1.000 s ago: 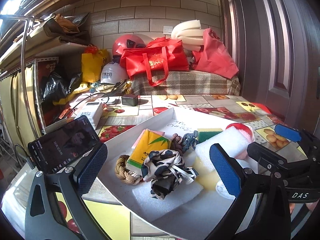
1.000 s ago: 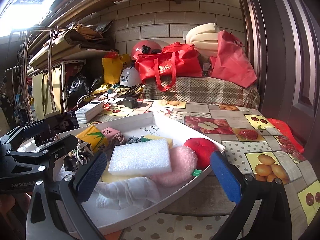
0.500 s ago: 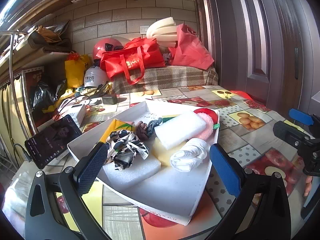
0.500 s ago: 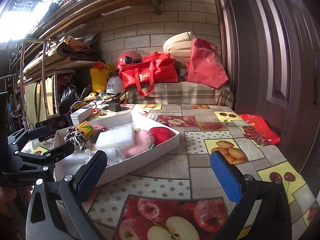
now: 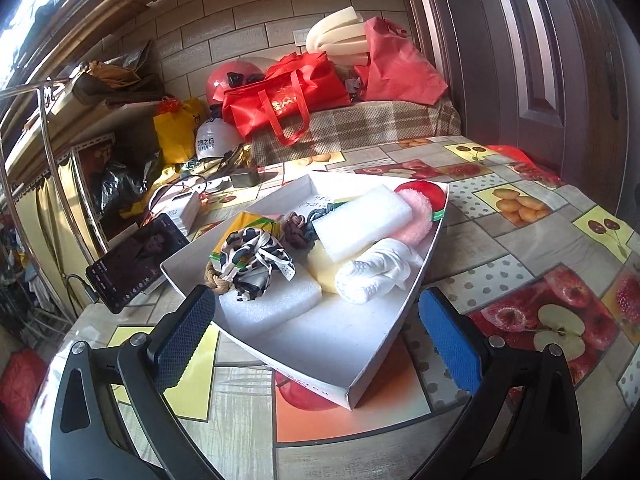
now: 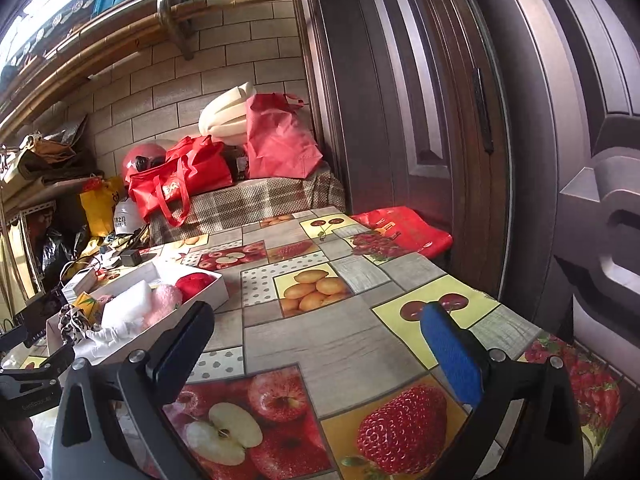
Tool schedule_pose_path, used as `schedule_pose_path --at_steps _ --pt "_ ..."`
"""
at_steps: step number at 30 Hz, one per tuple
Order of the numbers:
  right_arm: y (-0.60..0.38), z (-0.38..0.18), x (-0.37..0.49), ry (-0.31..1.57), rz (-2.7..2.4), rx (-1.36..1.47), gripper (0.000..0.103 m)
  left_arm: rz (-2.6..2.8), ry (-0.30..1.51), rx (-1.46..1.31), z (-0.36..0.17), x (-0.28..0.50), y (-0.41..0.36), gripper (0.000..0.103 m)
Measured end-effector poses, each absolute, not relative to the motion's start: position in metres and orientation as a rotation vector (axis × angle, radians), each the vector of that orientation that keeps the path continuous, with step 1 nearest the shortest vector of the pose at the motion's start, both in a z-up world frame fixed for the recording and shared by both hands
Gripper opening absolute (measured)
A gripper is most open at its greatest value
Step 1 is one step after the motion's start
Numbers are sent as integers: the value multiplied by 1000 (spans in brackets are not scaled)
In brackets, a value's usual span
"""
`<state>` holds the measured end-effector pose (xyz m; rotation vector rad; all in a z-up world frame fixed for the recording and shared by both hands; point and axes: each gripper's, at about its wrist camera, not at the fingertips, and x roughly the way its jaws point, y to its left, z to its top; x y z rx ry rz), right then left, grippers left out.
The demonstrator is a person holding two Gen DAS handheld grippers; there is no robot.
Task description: Organize soft objects
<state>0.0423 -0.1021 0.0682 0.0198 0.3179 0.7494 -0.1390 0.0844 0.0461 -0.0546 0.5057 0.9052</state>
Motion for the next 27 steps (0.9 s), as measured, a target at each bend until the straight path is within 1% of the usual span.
schedule_pose_path --at_steps 4,9,18,27 --pt "-92 66 41 354 818 -30 103 918 507 -3 46 -133 83 103" --pt "-94 66 38 337 786 -33 103 864 490 11 47 -130 77 103" --pt "-96 65 48 378 755 -7 103 855 501 -115 44 -138 97 103" --pt "-97 64 48 376 757 -1 103 853 495 -127 44 -141 97 103"
